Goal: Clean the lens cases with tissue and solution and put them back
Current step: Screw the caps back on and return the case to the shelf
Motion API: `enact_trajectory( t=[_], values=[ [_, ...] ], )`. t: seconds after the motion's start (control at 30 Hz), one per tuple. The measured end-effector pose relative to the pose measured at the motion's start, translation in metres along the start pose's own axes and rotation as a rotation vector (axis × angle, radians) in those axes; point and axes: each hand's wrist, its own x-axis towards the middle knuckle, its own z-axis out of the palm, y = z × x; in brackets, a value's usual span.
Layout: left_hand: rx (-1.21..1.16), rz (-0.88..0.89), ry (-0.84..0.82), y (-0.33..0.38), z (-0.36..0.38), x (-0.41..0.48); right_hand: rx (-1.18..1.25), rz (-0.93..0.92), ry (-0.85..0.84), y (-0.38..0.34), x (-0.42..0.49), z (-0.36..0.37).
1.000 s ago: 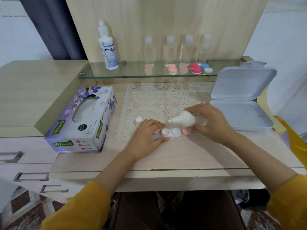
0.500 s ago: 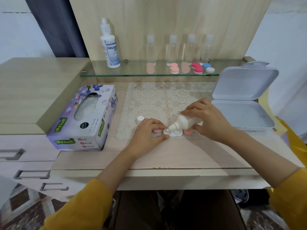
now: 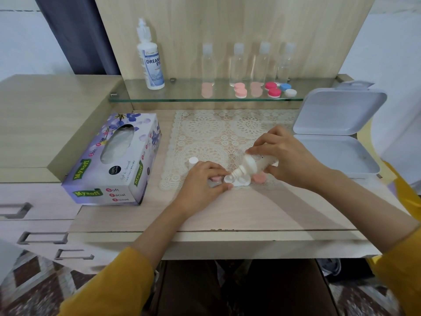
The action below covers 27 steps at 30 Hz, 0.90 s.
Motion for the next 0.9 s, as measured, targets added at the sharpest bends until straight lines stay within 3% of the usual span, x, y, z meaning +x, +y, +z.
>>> enact_trajectory(
  t=[0.7, 0.9],
  values=[
    [-0.004, 0.010, 0.002, -0.0011, 0.0012, -0.0001, -0.019, 0.048, -0.034, -0.0046, 0.0001, -0.0022],
    [-0.002, 0.008, -0.002, -0.0008, 0.0008, -0.0004, 0.061, 0.174, -0.061, -0.0016, -0.0088, -0.0050]
  ],
)
